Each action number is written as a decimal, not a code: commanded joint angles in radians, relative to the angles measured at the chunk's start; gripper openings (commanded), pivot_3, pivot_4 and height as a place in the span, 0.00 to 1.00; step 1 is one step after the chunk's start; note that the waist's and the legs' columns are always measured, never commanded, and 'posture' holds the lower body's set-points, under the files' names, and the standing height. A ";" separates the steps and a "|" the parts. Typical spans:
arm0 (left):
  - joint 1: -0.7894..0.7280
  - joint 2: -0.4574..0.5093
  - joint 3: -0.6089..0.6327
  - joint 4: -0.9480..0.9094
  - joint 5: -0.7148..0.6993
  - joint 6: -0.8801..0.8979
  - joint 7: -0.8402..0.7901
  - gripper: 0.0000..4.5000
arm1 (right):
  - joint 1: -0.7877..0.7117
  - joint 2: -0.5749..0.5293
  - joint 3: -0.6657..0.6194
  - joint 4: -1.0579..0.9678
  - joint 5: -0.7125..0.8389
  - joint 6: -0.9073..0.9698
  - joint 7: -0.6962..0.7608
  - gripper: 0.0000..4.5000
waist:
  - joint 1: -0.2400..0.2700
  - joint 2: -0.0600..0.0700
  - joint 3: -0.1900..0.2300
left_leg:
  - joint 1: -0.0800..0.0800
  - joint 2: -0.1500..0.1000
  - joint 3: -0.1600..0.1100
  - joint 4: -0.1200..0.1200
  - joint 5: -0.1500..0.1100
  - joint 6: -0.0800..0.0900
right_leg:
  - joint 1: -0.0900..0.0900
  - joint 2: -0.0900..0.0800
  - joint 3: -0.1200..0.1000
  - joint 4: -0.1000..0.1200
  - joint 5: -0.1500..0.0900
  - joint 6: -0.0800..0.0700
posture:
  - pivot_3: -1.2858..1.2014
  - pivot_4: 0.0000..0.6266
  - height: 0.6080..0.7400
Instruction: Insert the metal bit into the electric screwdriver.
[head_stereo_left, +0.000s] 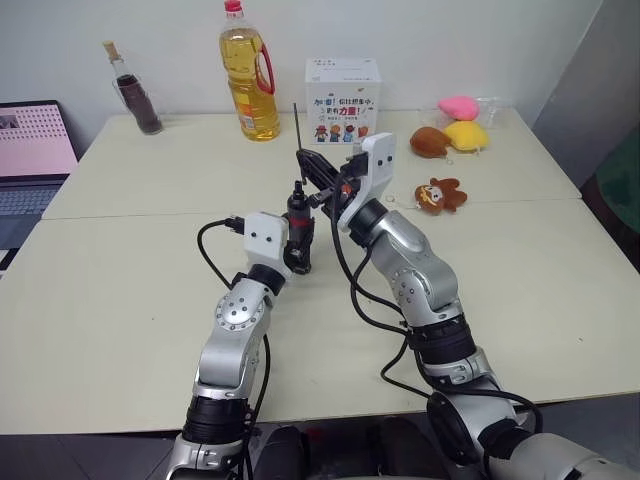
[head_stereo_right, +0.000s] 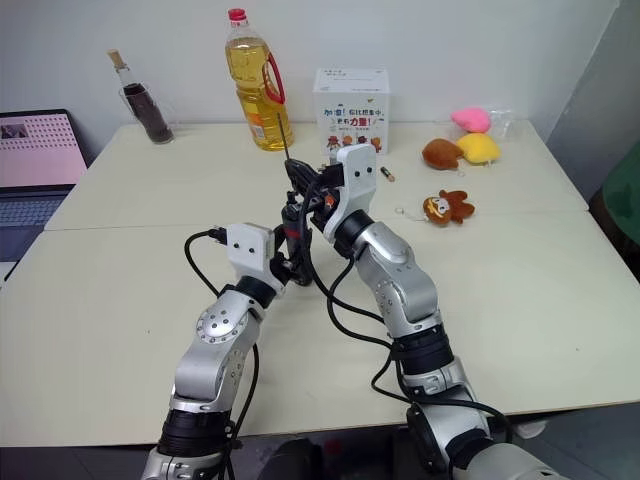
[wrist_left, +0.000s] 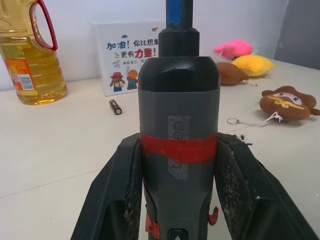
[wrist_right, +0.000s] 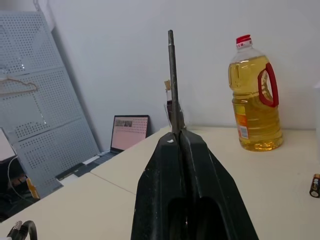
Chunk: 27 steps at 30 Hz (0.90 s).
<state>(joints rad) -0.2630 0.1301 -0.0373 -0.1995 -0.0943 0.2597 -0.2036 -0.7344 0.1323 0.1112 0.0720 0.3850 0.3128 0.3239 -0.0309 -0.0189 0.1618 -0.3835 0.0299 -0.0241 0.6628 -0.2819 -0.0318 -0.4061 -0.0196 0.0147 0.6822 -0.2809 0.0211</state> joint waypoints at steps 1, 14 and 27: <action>0.009 0.009 0.017 -0.040 0.011 0.002 0.017 0.37 | -0.064 0.096 -0.016 -0.059 0.085 0.007 0.000 0.00 | 0.000 0.000 0.000 | 0.000 0.000 0.000 0.000 0.000 0.000 | 0.000 0.000 0.000 0.000 0.000 0.000 | 0.52 0.24 1.00; 0.022 -0.003 0.021 -0.066 -0.024 -0.003 0.001 0.37 | -0.076 0.082 0.002 -0.030 0.152 0.005 0.025 0.00 | -0.001 0.000 0.000 | 0.000 0.001 0.000 0.000 0.000 0.000 | 0.000 0.000 0.000 0.000 0.000 0.000 | 0.52 0.24 1.00; 0.053 0.004 0.019 -0.123 -0.043 0.020 -0.005 0.37 | -0.081 0.068 0.014 0.052 0.142 -0.054 0.082 0.00 | 0.000 0.000 0.000 | -0.001 0.001 0.000 -0.001 0.000 0.000 | 0.000 0.000 0.000 -0.001 0.000 0.000 | 0.52 0.24 1.00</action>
<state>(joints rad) -0.2098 0.1302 -0.0294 -0.2710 -0.1287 0.2812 -0.2082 -0.7669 0.1319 0.1203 0.1487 0.5275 0.2865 0.3925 -0.0305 -0.0186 0.1621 -0.3842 0.0306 -0.0241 0.6623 -0.2819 -0.0317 -0.4061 -0.0201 0.0147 0.6807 -0.2809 0.0211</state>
